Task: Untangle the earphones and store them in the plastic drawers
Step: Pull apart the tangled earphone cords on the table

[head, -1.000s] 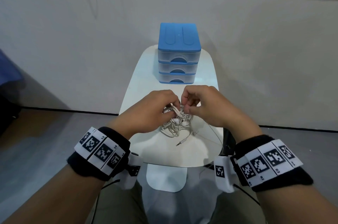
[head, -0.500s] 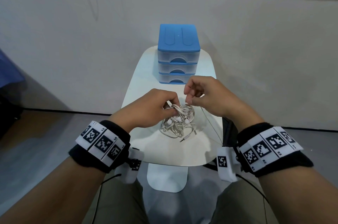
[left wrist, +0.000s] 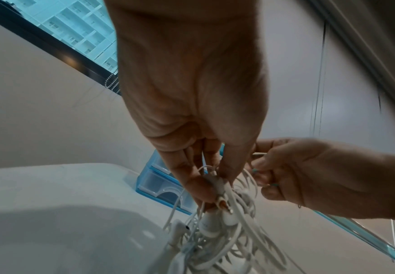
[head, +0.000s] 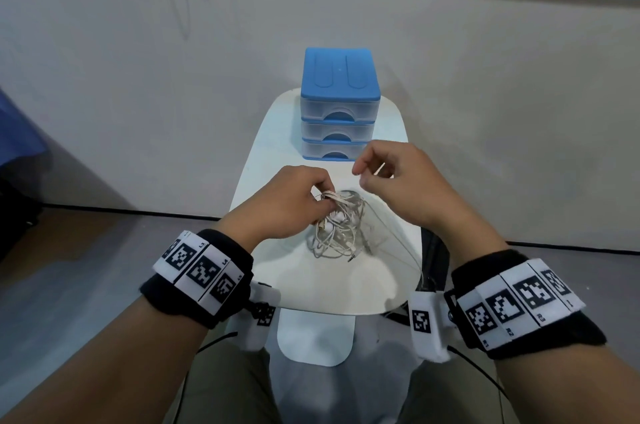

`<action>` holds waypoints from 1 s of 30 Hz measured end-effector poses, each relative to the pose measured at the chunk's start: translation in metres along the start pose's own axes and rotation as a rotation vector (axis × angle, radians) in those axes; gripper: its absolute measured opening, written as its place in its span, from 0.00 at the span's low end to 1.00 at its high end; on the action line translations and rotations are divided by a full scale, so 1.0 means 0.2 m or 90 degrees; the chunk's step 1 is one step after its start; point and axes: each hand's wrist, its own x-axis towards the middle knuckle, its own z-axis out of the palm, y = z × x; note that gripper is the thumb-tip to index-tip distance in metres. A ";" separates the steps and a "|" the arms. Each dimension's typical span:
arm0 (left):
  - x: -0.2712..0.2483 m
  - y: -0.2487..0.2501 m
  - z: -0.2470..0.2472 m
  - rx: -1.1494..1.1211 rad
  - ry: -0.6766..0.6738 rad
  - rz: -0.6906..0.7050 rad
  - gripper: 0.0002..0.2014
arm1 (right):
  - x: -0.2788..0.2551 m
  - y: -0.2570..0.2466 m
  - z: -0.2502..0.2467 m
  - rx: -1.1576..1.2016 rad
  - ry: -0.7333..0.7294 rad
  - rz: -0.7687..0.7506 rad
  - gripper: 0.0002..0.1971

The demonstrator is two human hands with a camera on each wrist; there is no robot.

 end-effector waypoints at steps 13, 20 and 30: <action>0.01 0.03 0.04 -0.068 0.090 -0.094 0.02 | -0.16 0.06 0.20 -0.062 -0.075 0.139 0.19; -0.01 0.00 -0.02 -0.067 -0.098 0.022 0.25 | -0.13 -0.01 0.14 0.179 -0.025 0.098 0.05; 0.01 0.01 0.02 -0.065 0.017 -0.036 0.10 | -0.10 -0.14 -0.01 0.467 0.031 -0.015 0.05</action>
